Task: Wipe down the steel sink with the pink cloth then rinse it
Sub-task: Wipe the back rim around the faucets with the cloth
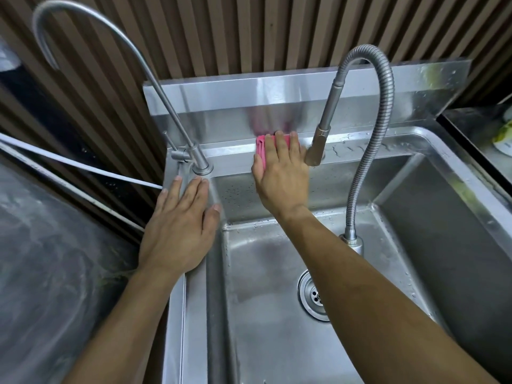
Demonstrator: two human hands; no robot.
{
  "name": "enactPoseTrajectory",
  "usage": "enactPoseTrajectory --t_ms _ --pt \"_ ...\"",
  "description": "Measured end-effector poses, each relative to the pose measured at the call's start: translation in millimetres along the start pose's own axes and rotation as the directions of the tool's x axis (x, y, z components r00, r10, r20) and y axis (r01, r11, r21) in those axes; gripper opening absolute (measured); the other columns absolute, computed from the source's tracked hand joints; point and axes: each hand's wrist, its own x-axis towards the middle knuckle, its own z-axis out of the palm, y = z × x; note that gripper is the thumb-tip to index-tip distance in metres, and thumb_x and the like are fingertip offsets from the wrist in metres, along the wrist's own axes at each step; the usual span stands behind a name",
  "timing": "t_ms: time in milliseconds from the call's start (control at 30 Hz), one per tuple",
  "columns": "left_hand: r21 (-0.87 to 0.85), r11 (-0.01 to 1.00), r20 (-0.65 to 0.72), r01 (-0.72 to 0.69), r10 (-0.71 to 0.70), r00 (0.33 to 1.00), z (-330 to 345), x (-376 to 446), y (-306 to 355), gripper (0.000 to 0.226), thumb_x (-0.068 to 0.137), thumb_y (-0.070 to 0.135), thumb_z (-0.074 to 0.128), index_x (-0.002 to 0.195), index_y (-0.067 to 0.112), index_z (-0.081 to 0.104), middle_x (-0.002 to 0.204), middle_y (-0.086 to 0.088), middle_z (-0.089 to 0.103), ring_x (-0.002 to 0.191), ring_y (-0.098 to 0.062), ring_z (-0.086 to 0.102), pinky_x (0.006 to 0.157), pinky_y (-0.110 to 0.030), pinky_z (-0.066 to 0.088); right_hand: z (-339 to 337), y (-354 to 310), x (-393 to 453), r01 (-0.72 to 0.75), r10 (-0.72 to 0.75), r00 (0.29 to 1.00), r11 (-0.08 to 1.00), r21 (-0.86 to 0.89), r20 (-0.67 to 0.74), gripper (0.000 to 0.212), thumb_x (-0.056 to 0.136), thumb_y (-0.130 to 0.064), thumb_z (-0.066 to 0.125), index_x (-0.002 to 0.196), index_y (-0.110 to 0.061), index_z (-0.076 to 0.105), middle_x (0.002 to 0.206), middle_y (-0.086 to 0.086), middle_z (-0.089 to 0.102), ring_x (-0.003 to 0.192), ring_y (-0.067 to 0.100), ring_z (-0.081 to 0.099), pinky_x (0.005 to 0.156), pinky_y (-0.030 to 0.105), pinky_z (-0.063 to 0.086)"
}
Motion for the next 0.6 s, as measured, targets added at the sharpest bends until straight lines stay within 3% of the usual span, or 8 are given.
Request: enactPoseTrajectory --t_ms 300,467,600 --pt "0.046 0.999 0.014 0.005 -0.005 1.000 0 -1 0 0.074 0.101 0.056 0.010 0.165 0.019 0.021 0.172 0.003 0.019 0.160 -0.024 0.005 0.129 -0.041 0.005 -5 -7 2 -0.014 0.013 0.991 1.000 0.009 0.130 0.056 0.111 -0.036 0.025 0.158 -0.007 0.034 0.165 0.017 0.032 0.156 0.038 0.020 0.126 0.050 0.015" --pt "0.046 0.999 0.021 -0.007 0.006 1.000 1 1 -2 0.077 0.099 0.057 0.007 0.164 0.018 0.022 0.172 0.002 0.020 0.160 -0.025 0.006 0.130 -0.042 0.006 -5 1 0 0.030 -0.029 0.995 1.000 -0.007 0.091 0.060 0.109 -0.046 0.024 0.157 -0.012 0.037 0.163 0.013 0.037 0.154 0.038 0.024 0.125 0.052 0.020" --pt "0.040 0.999 0.013 -0.002 0.002 1.000 1 0 -2 0.080 0.097 0.059 0.007 0.164 0.019 0.023 0.172 0.003 0.019 0.160 -0.023 0.005 0.130 -0.042 0.005 1 8 4 0.095 -0.096 0.995 0.995 0.040 0.023 0.055 0.110 -0.038 0.029 0.152 -0.007 0.045 0.157 0.016 0.046 0.152 0.039 0.032 0.125 0.049 0.020"
